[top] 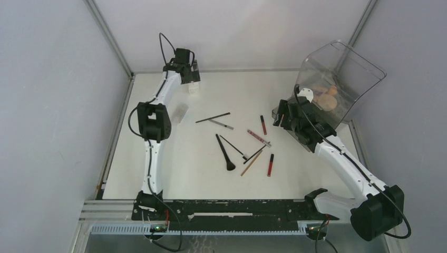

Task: Organize the makeup
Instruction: Pick up the makeup from the center of the board.

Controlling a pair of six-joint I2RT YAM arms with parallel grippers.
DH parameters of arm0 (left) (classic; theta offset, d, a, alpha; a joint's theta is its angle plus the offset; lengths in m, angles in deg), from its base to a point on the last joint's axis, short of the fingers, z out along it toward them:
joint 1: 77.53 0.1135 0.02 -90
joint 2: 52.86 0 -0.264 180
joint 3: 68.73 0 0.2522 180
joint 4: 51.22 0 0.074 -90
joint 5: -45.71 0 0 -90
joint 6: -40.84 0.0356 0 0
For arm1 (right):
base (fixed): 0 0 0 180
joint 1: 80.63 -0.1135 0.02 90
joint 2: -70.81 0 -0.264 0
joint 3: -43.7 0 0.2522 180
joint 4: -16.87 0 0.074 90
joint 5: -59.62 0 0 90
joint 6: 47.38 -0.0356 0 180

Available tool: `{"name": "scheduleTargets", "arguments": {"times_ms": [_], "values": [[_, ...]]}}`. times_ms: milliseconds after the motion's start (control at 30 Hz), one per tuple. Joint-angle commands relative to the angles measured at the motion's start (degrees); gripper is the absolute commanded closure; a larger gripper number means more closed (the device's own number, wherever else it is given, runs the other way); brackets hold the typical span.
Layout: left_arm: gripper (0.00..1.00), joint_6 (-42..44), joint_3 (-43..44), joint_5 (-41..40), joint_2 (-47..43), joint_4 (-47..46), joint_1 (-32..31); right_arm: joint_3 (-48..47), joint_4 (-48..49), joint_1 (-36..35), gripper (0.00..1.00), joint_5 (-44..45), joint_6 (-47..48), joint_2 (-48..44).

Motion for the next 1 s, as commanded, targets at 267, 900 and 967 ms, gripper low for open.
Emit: {"name": "scheduleTargets", "arguments": {"times_ms": [267, 900, 967], "values": [[0.00, -4.2, 9.3, 8.1, 7.9, -7.2, 1.5, -2.7, 4.8, -2.3, 0.23, -2.7, -2.6, 3.9], [0.10, -7.3, 9.4, 12.8, 9.5, -3.0, 1.8, -3.7, 6.4, -4.0, 0.23, -4.4, -3.1, 4.6], [0.14, -7.7, 9.5, 13.9, 9.7, -2.9, 2.0, -3.8, 6.4, -3.9, 0.23, -4.2, -3.1, 4.4]]}}
